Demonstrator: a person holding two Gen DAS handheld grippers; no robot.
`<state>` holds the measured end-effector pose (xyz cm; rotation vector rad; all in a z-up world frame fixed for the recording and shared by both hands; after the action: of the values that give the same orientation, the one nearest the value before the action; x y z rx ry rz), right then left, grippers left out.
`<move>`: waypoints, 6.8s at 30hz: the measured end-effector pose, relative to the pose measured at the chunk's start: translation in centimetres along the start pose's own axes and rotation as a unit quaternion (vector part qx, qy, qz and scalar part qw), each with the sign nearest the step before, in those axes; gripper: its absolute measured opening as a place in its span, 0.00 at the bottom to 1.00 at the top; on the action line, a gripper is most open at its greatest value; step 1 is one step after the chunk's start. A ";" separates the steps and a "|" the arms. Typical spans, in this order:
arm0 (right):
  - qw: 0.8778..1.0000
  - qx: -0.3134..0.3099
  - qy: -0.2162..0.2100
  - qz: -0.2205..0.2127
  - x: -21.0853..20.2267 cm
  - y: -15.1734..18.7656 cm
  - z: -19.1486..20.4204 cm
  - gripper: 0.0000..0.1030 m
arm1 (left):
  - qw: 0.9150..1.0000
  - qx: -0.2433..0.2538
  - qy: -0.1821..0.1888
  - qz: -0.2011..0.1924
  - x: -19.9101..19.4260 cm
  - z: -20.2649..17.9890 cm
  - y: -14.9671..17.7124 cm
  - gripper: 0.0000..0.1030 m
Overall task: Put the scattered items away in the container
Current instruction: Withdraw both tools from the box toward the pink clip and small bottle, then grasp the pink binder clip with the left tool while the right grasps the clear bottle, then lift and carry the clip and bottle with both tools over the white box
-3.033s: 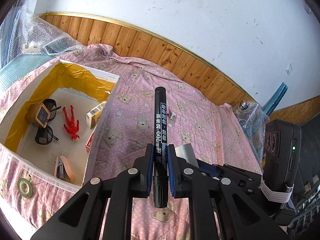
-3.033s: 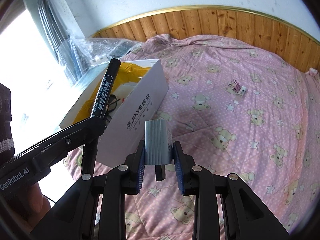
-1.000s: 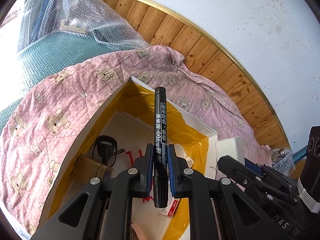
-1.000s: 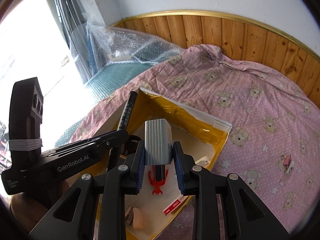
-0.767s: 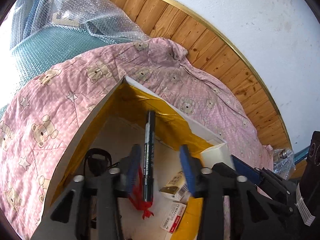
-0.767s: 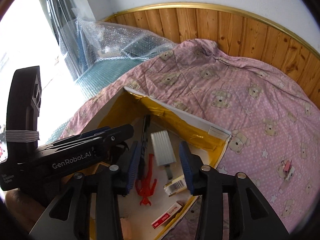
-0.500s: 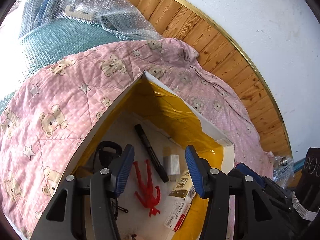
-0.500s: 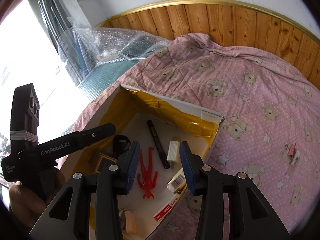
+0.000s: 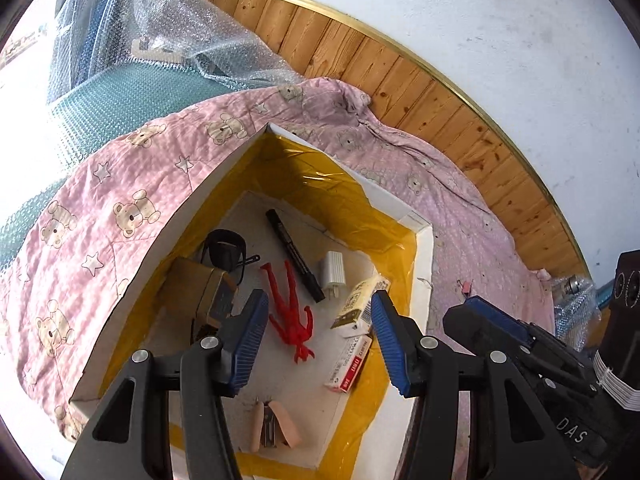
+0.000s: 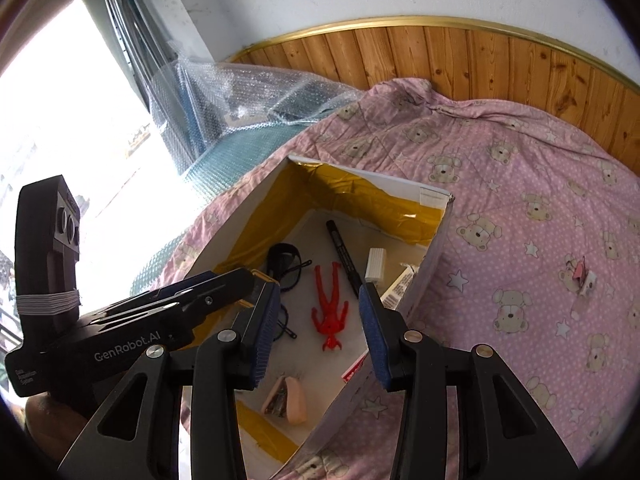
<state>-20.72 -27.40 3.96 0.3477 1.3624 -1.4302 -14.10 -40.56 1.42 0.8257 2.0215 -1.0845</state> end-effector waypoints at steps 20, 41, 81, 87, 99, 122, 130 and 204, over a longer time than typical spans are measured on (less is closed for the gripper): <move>0.999 0.014 -0.018 -0.032 -6.3 6.1 0.4 0.43 | 0.999 0.035 0.006 -0.029 -5.4 -4.4 5.6 0.53; 0.995 0.085 -0.034 -0.040 -9.8 13.5 -5.7 0.43 | 0.996 0.085 0.004 -0.002 -4.7 -10.2 13.0 0.54; 0.970 0.240 0.029 -0.023 -9.6 17.6 -22.5 0.43 | 0.979 0.172 0.034 0.105 8.9 -21.8 15.9 0.54; 0.967 0.249 0.039 -0.016 -8.5 16.4 -24.7 0.43 | 0.977 0.170 0.037 0.125 11.8 -22.5 14.9 0.54; 0.963 0.265 0.047 -0.002 -5.6 12.7 -29.4 0.43 | 0.977 0.150 0.039 0.149 17.4 -23.7 11.7 0.54; 0.961 0.272 0.047 0.031 1.9 7.3 -36.2 0.42 | 0.980 0.106 0.069 0.151 27.4 -28.2 3.2 0.54; 0.963 0.260 0.060 0.043 4.6 6.0 -37.4 0.42 | 0.969 0.133 0.088 0.188 32.6 -30.3 2.6 0.35; 0.986 0.153 0.067 -0.014 -9.5 15.7 -16.1 0.17 | 0.976 0.181 0.112 0.040 3.9 -22.1 13.3 0.01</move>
<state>-11.42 -5.51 -1.71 0.6361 1.2572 -1.6681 -11.88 -14.60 1.73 1.2545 1.9757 -1.3885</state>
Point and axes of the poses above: each gripper's, at about its wrist camera, not at the fingertips, and x roughly the way its jaws point, z to its left, y to its underside, the point moved 8 cm from there along x, roughly the way its jaws point, and after that the axes turned 5 degrees about z, right-handed, at the moved point
